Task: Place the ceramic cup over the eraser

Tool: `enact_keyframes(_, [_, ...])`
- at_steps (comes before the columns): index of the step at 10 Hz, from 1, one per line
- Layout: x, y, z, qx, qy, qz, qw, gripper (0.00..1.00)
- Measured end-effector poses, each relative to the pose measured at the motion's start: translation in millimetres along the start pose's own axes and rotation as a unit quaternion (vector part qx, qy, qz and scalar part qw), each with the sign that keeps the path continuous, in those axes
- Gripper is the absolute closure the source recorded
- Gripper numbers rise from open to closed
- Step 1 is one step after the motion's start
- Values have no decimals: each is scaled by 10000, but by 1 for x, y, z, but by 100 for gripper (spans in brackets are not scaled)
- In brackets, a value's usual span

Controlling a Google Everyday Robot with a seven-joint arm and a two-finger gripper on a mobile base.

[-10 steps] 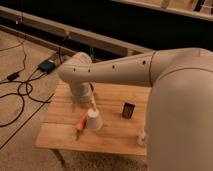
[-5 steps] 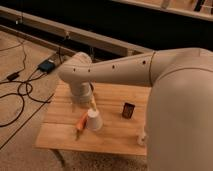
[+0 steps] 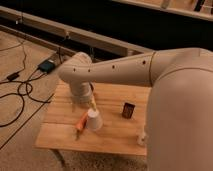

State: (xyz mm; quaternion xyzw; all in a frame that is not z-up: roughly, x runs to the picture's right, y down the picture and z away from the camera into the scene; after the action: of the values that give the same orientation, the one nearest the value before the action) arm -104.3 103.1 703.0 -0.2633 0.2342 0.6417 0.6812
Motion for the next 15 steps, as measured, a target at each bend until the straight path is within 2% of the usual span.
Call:
enact_keyframes(9, [-1,-1,1,2,-21,-1,10000,35])
enact_keyframes(11, [-9,-7,9,11,-123,98,9999,35])
enact_keyframes(15, [-20,-24,39,32,-115,222,9997,35])
